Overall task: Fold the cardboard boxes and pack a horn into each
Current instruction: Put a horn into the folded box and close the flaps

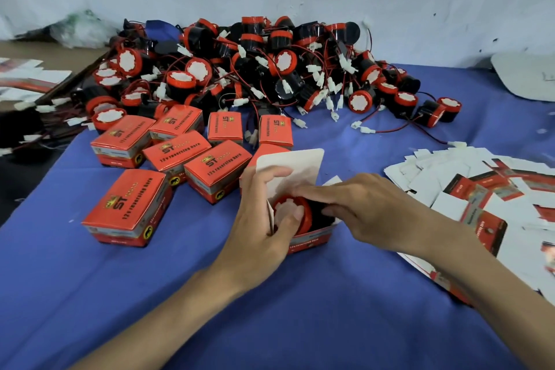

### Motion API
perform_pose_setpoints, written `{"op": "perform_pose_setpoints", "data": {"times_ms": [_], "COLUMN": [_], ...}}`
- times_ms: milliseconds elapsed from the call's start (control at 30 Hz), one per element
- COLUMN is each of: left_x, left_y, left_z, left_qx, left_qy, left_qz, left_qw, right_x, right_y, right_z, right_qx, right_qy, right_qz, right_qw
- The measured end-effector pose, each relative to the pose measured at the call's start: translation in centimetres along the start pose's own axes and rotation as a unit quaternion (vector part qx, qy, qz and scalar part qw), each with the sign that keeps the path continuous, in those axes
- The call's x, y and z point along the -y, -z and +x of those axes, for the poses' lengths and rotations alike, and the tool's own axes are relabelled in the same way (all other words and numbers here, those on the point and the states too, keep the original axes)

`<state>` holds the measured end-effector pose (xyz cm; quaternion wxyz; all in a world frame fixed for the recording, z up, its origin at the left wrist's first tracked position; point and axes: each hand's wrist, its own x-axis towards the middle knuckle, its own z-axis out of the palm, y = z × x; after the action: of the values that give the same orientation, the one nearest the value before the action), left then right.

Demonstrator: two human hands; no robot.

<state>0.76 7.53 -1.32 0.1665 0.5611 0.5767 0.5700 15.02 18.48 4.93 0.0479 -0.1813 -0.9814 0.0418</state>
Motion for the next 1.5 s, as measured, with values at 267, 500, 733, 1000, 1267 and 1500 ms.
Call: {"op": "perform_pose_setpoints", "data": {"times_ms": [267, 500, 733, 1000, 1267, 1500], "left_x": [-0.2, -0.2, -0.2, -0.4, -0.2, 0.1], "left_y": [-0.6, -0.3, -0.3, -0.5, -0.5, -0.3], "left_z": [-0.1, 0.0, -0.1, -0.3, -0.7, -0.8], "left_qx": [-0.038, -0.038, -0.036, -0.035, -0.058, -0.051], "left_qy": [0.041, 0.069, 0.070, 0.060, 0.046, 0.017], "left_qz": [-0.027, -0.066, -0.031, 0.017, 0.052, 0.048], "left_qw": [0.998, 0.995, 0.996, 0.997, 0.996, 0.997], "right_x": [1.8, 4.1, 3.4, 5.0, 5.7, 5.8], "right_y": [-0.2, -2.2, 1.4, 3.8, 1.8, -0.8], "right_z": [0.2, 0.7, -2.8, -2.0, 1.9, 3.0], "right_qx": [0.067, 0.080, -0.008, -0.191, -0.103, -0.114], "right_qy": [-0.012, -0.001, -0.047, -0.057, -0.105, -0.054], "right_qz": [0.017, 0.121, 0.007, -0.050, 0.040, 0.016], "right_qw": [0.998, 0.989, 0.999, 0.979, 0.988, 0.992]}}
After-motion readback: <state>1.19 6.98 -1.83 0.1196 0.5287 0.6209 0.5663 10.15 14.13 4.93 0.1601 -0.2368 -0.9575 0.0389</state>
